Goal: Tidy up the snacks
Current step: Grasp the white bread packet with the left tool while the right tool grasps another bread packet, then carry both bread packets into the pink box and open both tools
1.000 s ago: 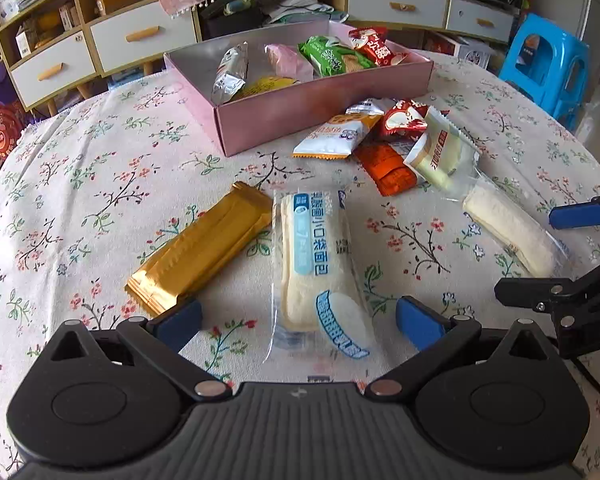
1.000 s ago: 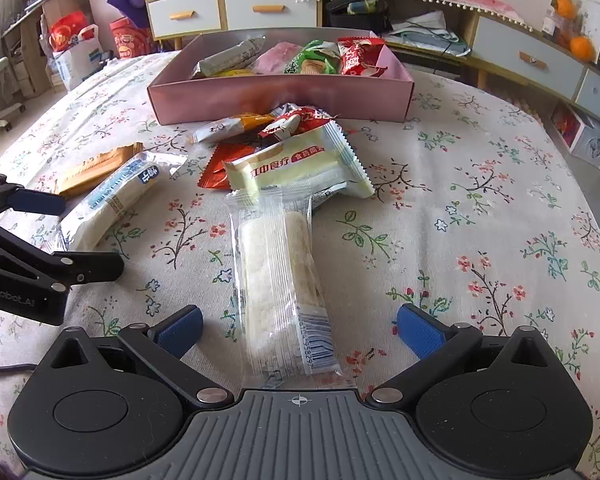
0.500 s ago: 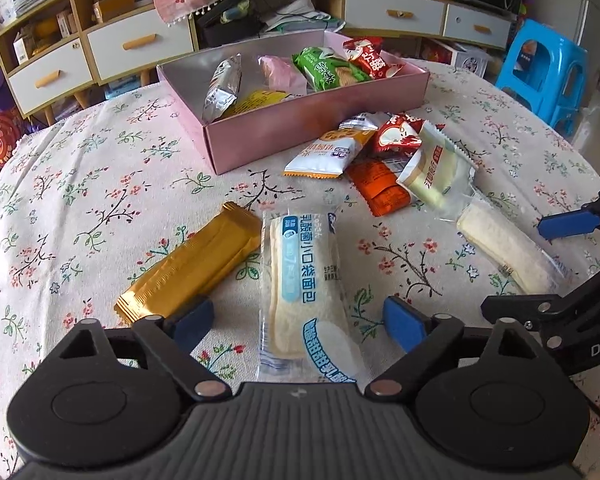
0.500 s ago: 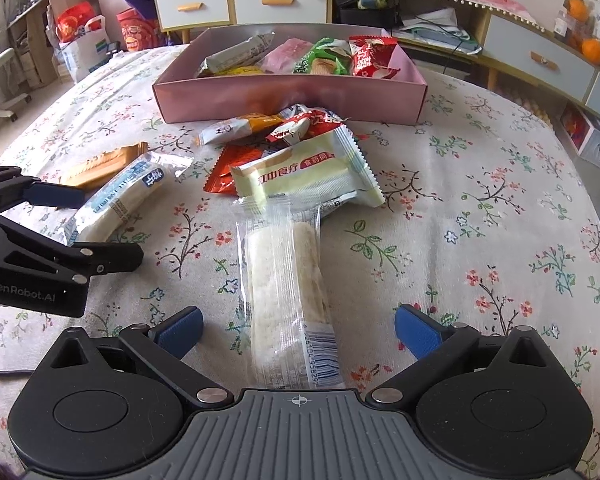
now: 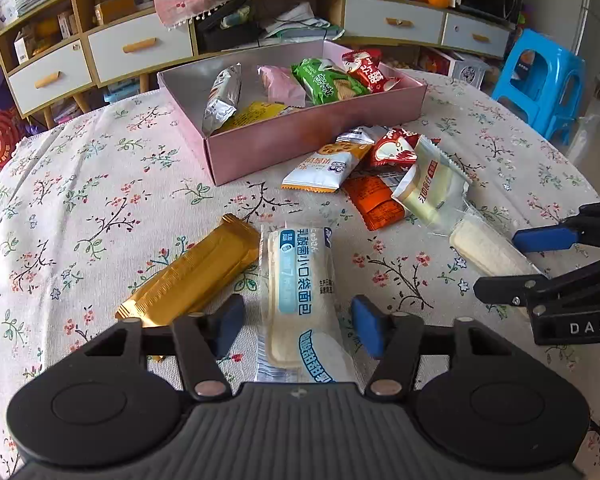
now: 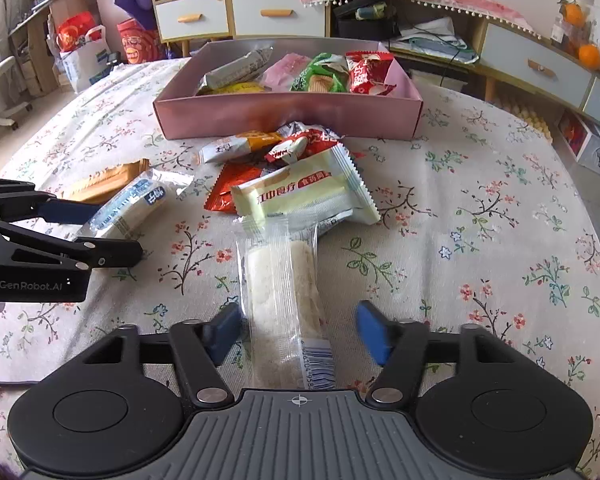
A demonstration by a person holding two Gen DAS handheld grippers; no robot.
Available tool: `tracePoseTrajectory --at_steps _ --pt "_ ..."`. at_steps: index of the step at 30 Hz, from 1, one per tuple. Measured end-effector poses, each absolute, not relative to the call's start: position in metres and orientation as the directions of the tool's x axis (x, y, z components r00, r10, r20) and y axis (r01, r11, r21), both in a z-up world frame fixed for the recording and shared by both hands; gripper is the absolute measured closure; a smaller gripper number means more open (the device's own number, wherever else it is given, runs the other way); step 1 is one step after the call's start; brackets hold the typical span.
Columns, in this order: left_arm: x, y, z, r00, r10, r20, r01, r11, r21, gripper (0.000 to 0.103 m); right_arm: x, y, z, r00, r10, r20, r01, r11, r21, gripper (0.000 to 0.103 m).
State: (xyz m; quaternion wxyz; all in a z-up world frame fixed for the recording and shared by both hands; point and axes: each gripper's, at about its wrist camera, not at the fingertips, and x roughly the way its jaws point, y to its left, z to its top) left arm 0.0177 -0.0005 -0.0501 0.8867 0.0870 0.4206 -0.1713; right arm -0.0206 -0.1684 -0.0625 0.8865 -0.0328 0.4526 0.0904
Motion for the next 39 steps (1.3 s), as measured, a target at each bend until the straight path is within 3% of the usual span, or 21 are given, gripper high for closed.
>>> tracePoseTrajectory --at_steps 3,7,25,39 --pt "0.017 -0.001 -0.049 0.588 -0.233 -0.775 0.378 0.926 0.009 0.059 -0.021 -0.167 -0.061 0.577 0.138 -0.805 -0.201 0.979 0.024 0.061" --pt "0.017 -0.001 -0.047 0.589 -0.232 -0.774 0.373 0.928 0.005 0.066 -0.022 -0.163 -0.06 0.576 0.144 -0.805 -0.217 0.976 0.02 0.068" --pt "0.022 0.005 -0.036 0.56 -0.277 -0.781 0.338 0.937 -0.09 0.071 -0.011 -0.186 -0.051 0.499 0.267 -0.825 -0.097 0.963 0.252 0.071" --pt "0.025 0.007 -0.015 0.583 -0.318 -0.748 0.329 0.934 -0.141 0.072 -0.007 -0.193 -0.019 0.544 0.324 -0.774 -0.082 0.939 0.335 0.071"
